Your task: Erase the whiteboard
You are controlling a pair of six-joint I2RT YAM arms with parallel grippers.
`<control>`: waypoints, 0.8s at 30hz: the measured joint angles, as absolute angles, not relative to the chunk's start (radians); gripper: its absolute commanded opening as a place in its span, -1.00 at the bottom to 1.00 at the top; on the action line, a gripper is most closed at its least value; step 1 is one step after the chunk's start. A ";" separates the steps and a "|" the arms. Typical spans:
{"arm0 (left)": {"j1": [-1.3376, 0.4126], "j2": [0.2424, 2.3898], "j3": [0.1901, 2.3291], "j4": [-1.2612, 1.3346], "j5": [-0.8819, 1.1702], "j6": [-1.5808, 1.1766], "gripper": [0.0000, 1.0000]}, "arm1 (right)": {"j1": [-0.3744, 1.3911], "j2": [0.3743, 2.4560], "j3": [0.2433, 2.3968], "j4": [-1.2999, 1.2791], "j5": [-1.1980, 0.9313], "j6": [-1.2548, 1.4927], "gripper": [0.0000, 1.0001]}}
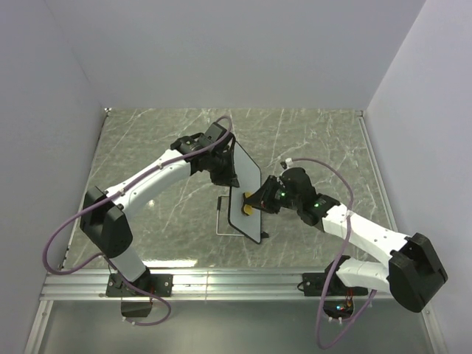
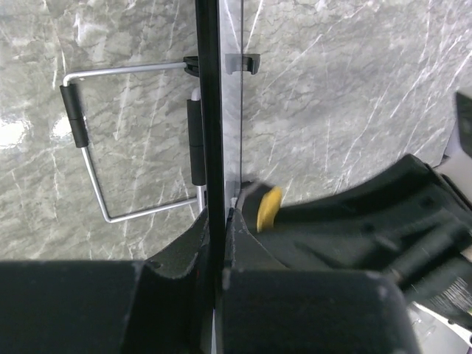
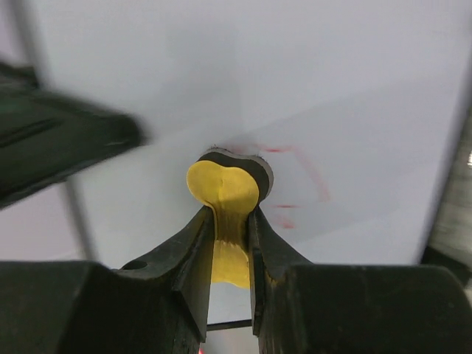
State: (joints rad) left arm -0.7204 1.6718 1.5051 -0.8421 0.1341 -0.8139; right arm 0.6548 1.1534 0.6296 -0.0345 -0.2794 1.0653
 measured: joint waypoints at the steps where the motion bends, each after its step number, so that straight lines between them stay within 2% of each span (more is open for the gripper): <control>1: -0.720 1.670 1.501 -0.838 0.135 -0.815 -0.99 | 0.656 1.153 0.643 -0.028 -0.298 1.065 -1.00; 15: -0.713 1.663 1.480 -0.827 0.134 -0.814 -0.99 | 0.670 1.197 0.687 0.092 -0.387 1.075 -1.00; 24: -0.689 1.657 1.457 -0.845 0.113 -0.798 -0.99 | 0.658 1.330 0.694 0.114 -0.379 1.066 -1.00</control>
